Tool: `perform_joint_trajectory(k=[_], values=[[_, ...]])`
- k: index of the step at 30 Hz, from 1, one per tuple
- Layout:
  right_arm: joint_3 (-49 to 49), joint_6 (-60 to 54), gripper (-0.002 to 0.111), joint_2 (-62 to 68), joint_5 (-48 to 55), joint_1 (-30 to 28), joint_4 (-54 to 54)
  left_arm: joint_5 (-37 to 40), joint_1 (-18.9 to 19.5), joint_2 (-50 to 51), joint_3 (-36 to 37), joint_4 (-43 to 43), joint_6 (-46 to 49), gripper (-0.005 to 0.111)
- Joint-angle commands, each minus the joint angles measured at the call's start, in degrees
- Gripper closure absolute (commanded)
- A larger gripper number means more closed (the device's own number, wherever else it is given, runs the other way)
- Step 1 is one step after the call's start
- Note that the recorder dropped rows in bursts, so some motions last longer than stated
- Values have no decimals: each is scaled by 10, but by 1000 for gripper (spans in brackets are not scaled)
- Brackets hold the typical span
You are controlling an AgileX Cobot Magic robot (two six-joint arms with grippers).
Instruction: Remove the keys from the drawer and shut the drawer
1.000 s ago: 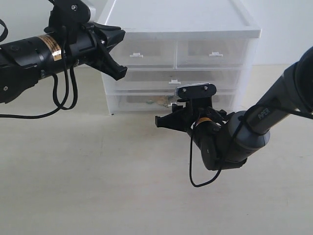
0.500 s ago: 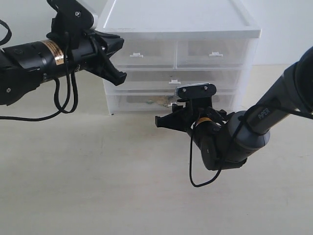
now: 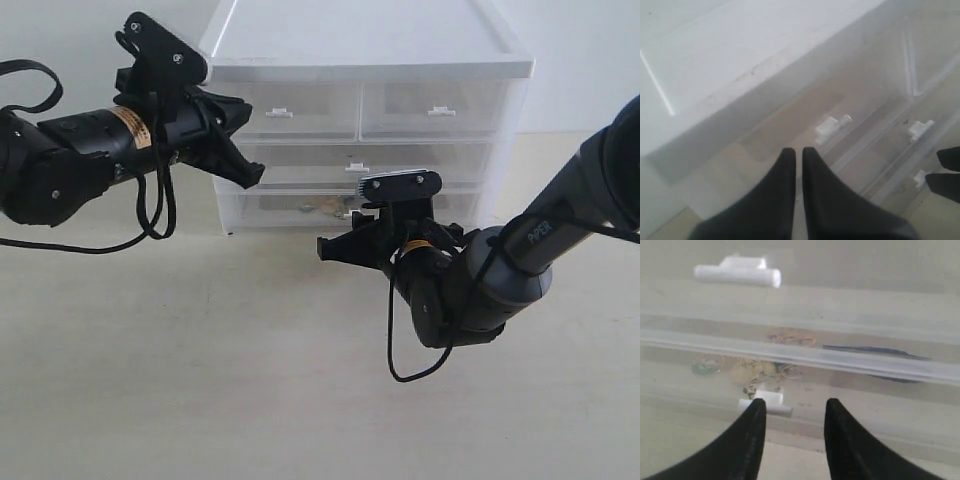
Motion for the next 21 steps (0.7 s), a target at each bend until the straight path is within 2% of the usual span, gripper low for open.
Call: perform_joint_trajectory(k=[1,5,21], values=[[-2,-8,83,1,-7,0,-5,-11,0,2,-17,-16,6,103],[-2,-9,109,0,-7,1,-6,-2,0,3,-24,-16,6,103],[-2,-53,108,-53,127,1,-5,2,0,3,-25,-16,6,103]])
